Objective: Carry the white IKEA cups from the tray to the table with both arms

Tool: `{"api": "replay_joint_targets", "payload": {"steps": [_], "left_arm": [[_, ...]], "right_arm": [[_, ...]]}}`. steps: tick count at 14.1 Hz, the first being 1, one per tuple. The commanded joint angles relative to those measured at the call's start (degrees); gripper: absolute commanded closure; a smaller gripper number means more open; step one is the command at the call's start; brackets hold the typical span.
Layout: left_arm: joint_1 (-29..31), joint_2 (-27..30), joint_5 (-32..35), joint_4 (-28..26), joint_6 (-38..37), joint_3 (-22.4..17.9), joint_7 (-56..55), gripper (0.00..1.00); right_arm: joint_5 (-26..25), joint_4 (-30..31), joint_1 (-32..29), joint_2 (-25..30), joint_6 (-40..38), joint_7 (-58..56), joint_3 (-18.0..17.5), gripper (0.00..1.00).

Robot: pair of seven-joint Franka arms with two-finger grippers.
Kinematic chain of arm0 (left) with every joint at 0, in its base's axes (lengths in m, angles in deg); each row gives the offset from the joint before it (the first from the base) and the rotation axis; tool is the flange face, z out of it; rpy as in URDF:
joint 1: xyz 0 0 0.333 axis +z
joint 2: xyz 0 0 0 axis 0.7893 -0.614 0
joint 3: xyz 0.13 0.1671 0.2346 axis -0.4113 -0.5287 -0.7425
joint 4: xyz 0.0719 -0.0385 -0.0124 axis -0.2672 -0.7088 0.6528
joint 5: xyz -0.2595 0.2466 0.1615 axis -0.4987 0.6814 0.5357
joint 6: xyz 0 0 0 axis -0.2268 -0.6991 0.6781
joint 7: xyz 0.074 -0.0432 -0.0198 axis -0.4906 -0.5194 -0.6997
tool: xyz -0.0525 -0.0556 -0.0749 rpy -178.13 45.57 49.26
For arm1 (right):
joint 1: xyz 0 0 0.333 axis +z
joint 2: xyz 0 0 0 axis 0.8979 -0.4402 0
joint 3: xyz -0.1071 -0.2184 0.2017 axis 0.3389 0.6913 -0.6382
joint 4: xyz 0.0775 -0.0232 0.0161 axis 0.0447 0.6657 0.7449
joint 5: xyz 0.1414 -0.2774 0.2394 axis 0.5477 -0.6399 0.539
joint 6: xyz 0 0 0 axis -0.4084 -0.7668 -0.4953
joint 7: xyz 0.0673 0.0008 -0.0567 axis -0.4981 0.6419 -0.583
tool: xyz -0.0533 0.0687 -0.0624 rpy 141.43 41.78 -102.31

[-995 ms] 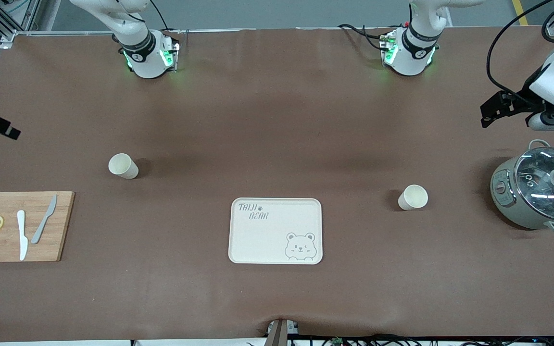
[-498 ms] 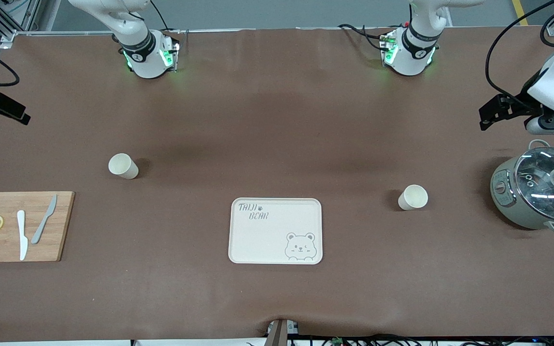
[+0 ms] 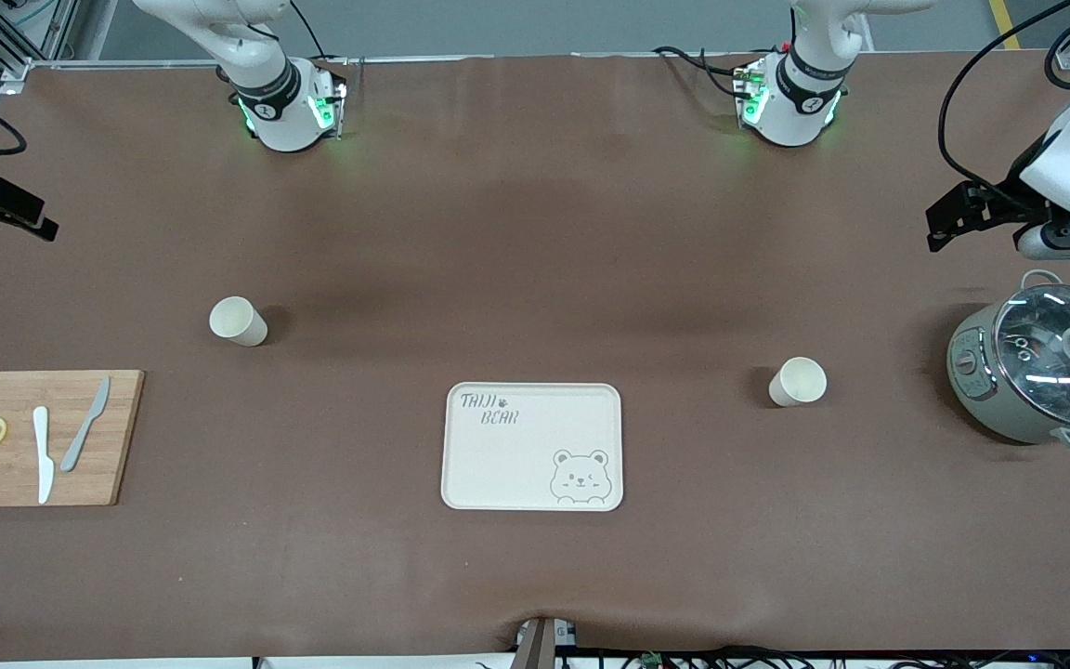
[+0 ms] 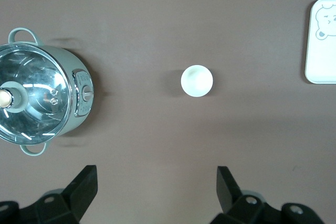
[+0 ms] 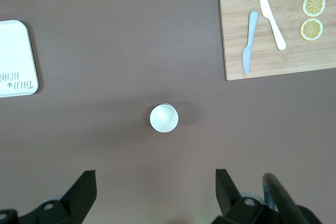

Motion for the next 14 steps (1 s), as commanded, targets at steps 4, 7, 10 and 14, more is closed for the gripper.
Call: {"api": "replay_joint_targets", "payload": {"steps": [4, 7, 10, 14], "left_arm": [[0.4, -1.0, -0.9, 1.8, -1.3, 0.4, 0.7, 0.0], [0.5, -1.0, -0.9, 1.9, -1.3, 0.4, 0.8, 0.0], [0.7, -1.0, -1.0, 1.9, -1.3, 0.3, 1.3, 0.0], [0.1, -1.3, -1.0, 1.8, -2.0, 0.4, 1.0, 0.0]], "right_arm": [[0.8, 1.2, -0.7, 1.6, -1.0, -1.4, -0.2, 0.0], [0.3, 1.1, -0.7, 1.6, -0.9, -1.4, -0.3, 0.0], [0.2, 1.3, -0.7, 1.3, -0.7, -1.4, -0.3, 0.0], [0.2, 1.3, -0.7, 1.1, -0.6, -1.4, -0.3, 0.0]]}}
